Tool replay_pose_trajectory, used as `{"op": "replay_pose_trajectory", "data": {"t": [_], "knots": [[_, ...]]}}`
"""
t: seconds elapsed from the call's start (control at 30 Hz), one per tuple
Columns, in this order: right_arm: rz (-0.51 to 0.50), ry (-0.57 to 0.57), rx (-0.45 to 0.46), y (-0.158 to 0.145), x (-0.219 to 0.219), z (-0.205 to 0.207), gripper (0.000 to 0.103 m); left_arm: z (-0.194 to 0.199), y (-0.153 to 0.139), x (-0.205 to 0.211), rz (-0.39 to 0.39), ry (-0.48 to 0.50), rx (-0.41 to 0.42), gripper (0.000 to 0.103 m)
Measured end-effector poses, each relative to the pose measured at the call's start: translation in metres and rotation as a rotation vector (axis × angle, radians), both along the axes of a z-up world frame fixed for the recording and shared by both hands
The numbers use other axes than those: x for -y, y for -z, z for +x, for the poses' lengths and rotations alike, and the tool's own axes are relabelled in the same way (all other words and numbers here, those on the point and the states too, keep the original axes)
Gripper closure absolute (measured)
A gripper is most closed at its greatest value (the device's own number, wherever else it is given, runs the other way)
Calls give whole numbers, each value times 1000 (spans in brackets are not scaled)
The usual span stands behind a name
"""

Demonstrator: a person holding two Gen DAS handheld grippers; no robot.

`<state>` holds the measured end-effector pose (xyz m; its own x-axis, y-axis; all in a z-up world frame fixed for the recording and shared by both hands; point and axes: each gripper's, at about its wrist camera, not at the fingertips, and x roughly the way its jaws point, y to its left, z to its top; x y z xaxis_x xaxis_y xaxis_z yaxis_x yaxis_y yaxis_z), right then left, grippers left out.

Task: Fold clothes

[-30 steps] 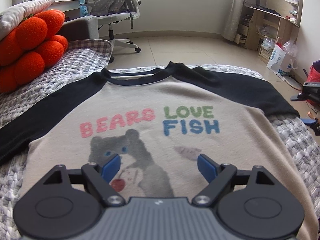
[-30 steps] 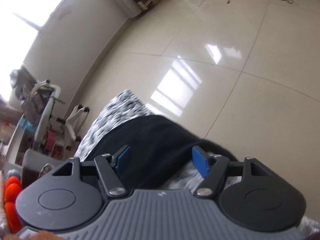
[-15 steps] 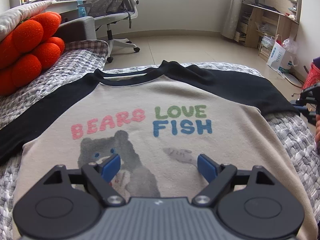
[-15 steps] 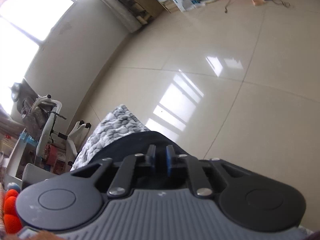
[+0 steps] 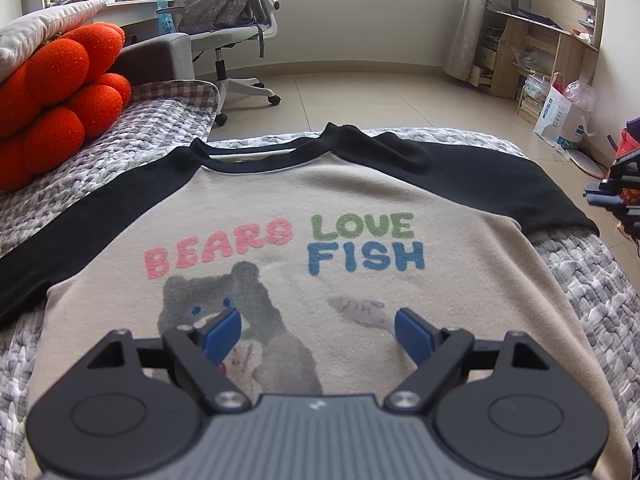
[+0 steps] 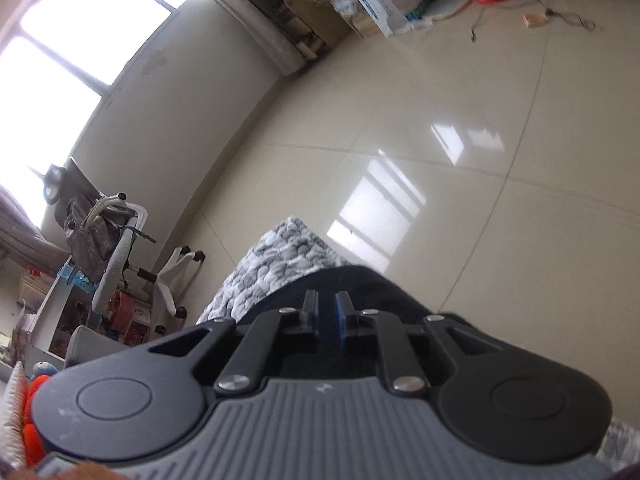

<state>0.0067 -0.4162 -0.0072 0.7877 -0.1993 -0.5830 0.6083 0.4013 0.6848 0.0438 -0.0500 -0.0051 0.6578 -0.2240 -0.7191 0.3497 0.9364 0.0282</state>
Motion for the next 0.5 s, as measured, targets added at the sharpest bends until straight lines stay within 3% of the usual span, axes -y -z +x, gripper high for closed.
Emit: {"op": "replay_pose_trajectory", "data": {"t": [0.03,0.1,0.23,0.37,0.47,0.5], "knots": [[19,9,-17,2,1,-1,53,0,0,1,2,1,0,18],[49,56,-59,7,3,-5,24,-1,1,3,10,6,0,18],[99,127,-110,16,11,-14,24,-2,3,6,20,12,1,18],[273,167,-85,46,24,-18,24,-3,5,9,30,13,2,18],[363,204,-16,69,32,-20,35,-3,5,10,33,12,7,18],[384,213,8,75,34,-20,44,-3,5,10,34,12,9,18]]}}
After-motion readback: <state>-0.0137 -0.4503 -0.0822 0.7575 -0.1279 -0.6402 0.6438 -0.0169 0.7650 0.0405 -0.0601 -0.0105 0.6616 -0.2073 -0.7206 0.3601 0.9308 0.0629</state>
